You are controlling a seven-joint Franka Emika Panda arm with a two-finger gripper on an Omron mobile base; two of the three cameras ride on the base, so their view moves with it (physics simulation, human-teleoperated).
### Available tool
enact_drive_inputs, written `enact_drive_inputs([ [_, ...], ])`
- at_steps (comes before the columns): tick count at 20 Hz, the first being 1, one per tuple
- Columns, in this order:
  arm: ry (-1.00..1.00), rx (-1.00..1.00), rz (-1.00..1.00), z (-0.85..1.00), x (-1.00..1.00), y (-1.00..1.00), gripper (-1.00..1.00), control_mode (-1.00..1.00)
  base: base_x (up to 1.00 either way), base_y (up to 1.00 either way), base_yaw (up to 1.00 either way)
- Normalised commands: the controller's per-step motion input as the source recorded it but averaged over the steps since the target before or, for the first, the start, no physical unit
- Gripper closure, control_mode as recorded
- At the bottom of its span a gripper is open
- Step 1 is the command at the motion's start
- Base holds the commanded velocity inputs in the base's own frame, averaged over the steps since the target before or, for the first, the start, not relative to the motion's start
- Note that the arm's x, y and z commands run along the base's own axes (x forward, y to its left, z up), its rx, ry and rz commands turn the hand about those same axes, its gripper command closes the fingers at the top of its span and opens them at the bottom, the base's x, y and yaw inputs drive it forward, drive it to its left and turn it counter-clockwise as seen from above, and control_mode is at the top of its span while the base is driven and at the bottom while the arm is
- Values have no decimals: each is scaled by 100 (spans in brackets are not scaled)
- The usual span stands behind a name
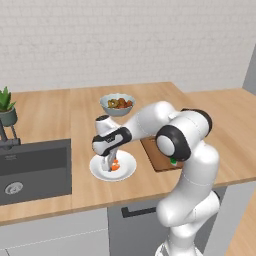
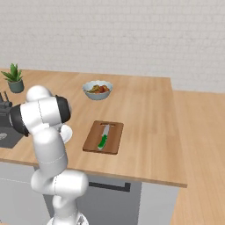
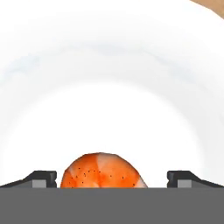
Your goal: Pick up the knife from the drawer and place it on the cutting board. Then place the meat from the plate to the cutting board.
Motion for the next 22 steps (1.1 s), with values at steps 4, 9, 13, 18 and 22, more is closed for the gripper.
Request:
enact_drive_inputs([
  [4, 0, -2, 5, 0, -3, 0, -100, -100, 0, 0, 0],
  [9, 6, -10, 5, -18, 0, 0, -100, -100, 0, 0, 0],
  [13, 0, -7, 0, -16, 0, -5, -100, -100, 0, 0, 0],
  [18, 0, -3, 0, -10, 0, 0, 100, -100, 0, 0, 0],
  [22, -2, 0, 2, -5, -1, -1, 100, -100, 0, 0, 0],
])
